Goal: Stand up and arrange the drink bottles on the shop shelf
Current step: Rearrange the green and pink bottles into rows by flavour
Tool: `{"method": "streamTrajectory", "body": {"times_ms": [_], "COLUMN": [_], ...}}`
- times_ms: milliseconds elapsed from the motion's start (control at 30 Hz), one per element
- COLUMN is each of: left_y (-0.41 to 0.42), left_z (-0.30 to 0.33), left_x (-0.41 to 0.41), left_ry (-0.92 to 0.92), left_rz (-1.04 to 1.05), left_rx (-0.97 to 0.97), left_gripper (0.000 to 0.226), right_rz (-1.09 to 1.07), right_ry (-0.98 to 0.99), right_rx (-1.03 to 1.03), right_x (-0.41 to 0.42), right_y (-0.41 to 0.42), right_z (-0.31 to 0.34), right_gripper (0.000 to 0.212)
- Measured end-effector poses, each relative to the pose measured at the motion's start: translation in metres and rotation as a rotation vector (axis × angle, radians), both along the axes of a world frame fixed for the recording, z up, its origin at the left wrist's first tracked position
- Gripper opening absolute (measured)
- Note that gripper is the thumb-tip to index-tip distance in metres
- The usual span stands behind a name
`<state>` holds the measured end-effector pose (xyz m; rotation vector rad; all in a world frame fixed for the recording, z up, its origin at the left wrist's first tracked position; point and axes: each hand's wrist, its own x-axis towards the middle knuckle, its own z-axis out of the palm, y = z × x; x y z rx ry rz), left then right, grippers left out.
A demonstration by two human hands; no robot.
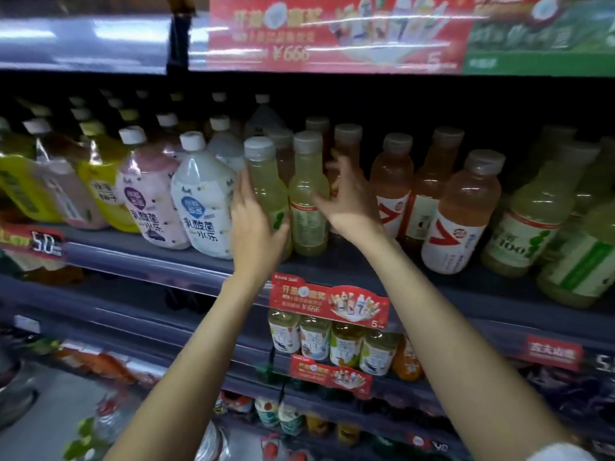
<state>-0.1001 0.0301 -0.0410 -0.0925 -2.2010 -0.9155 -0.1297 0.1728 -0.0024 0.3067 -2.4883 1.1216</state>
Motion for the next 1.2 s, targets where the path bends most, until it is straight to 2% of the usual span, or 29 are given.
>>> {"method": "streamTrajectory", "body": {"times_ms": [100, 233, 333, 433, 567, 767, 967, 1200], "left_y": [-0.004, -0.014, -0.017, -0.017, -0.004, 0.057, 0.161, 0.243], "left_z": [-0.001, -0.009, -0.012, -0.017, -0.015, 0.025, 0.025, 0.005], "left_x": [-0.007, -0.009, -0.004, 0.005, 0.028, 0.058, 0.069, 0.052], "left_ry": [0.008, 0.055, 0.109, 0.143, 0.226, 0.258, 0.209, 0.064], "left_rz": [-0.018, -0.101, -0.141, -0.215, -0.291, -0.484, -0.680, -0.663], "left_rx": [-0.003, 0.062, 0.074, 0.147, 0.162, 0.095, 0.079, 0.121], "left_gripper": [0.099, 0.097, 0.096, 0.096, 0.092, 0.095, 0.094, 0.089], "right_rz": [-0.083, -0.089, -0.034, 0.016, -0.041, -0.188, -0.365, -0.487], "right_ry": [-0.054, 0.019, 0.101, 0.080, 0.161, 0.307, 0.403, 0.325], "right_rx": [0.125, 0.180, 0.024, -0.185, -0.412, -0.508, -0.490, -0.450], "right_x": [-0.007, 0.007, 0.030, 0.056, 0.082, 0.130, 0.162, 0.165], "right_y": [-0.015, -0.015, -0.008, 0.003, 0.029, 0.111, 0.201, 0.256], "right_z": [0.008, 0.005, -0.010, -0.018, -0.026, -0.006, 0.002, -0.015], "right_gripper": [0.070, 0.070, 0.070, 0.064, 0.057, 0.073, 0.059, 0.069]}}
